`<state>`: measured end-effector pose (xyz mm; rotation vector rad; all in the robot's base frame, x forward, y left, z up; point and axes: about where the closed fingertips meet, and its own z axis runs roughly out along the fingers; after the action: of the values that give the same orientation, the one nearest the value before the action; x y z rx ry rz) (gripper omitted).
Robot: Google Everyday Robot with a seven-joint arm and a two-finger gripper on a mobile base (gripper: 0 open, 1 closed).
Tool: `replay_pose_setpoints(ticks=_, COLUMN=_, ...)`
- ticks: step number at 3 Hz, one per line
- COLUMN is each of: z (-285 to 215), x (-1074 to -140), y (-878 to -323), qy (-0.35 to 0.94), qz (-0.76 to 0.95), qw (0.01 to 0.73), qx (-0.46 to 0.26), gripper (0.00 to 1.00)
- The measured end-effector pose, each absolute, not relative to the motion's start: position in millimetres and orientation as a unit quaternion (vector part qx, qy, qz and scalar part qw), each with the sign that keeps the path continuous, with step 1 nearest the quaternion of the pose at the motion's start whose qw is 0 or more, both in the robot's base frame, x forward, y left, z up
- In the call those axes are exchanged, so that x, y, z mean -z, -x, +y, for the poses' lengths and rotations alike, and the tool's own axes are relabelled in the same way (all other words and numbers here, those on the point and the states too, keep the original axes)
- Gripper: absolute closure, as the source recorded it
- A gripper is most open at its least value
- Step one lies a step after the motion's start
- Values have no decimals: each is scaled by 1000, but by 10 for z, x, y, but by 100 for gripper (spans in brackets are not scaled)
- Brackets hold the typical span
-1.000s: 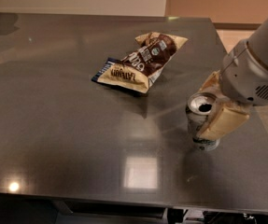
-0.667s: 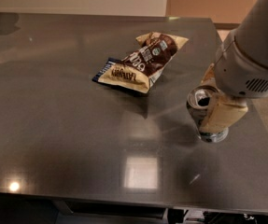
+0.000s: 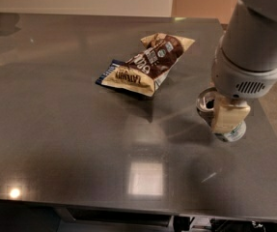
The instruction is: Pick 7up can
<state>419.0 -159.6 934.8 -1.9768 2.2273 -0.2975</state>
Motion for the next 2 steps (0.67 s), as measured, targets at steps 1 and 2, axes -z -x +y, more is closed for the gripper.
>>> replay_pose_setpoints(ticks=1, z=-1673, x=-9159, y=-4249, qy=657, qz=745, qw=43, qx=106, gripper=100)
replay_pose_setpoints(ticks=2, z=-1702, x=-9004, y=-4276, qy=661, qz=742, qw=13, qx=112, gripper=82)
